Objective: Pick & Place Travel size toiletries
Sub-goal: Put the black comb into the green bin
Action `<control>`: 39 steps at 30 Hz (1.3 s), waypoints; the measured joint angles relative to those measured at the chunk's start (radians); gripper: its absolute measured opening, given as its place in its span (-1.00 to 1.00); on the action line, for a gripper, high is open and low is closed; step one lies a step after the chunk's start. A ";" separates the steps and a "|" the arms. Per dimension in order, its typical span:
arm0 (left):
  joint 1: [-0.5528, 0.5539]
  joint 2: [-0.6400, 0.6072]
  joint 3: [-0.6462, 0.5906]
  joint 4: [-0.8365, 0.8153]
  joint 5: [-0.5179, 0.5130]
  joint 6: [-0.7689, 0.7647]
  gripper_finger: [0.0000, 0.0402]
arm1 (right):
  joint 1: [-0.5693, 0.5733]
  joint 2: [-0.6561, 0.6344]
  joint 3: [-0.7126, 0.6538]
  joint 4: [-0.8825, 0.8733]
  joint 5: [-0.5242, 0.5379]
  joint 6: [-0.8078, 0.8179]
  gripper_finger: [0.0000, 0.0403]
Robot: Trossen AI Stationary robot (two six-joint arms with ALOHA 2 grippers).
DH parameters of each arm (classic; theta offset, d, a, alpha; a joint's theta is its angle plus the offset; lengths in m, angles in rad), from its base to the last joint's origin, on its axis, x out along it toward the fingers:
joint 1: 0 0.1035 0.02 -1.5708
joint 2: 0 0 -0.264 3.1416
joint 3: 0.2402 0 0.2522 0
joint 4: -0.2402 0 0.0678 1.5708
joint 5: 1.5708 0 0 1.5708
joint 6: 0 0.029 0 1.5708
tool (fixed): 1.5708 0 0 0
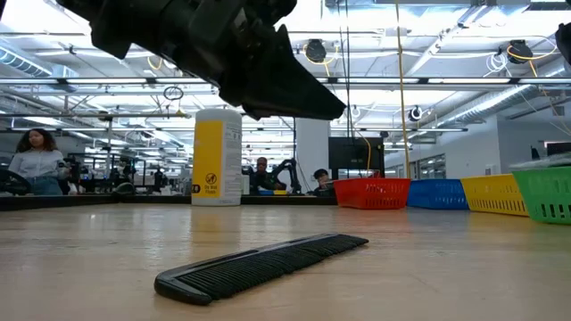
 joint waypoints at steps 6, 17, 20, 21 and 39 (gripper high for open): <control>0.037 0.000 0.012 0.075 0.016 0.015 -0.95 | 0.003 -0.026 0.000 -0.127 -0.054 0.133 -0.23; 0.148 0.084 0.206 -0.032 0.173 0.170 -0.98 | 0.077 -0.058 0.000 -0.005 0.035 0.239 0.19; 0.133 0.072 0.247 -0.209 0.097 0.198 -0.96 | 0.066 -0.027 0.000 0.213 0.219 0.056 0.14; 0.122 0.054 0.248 -0.278 0.059 0.198 -0.97 | 0.058 -0.007 0.000 0.299 0.278 -0.038 0.12; -0.204 -0.032 0.074 -0.529 0.227 -0.318 -0.99 | -0.331 0.785 0.000 1.622 0.014 -1.164 -0.70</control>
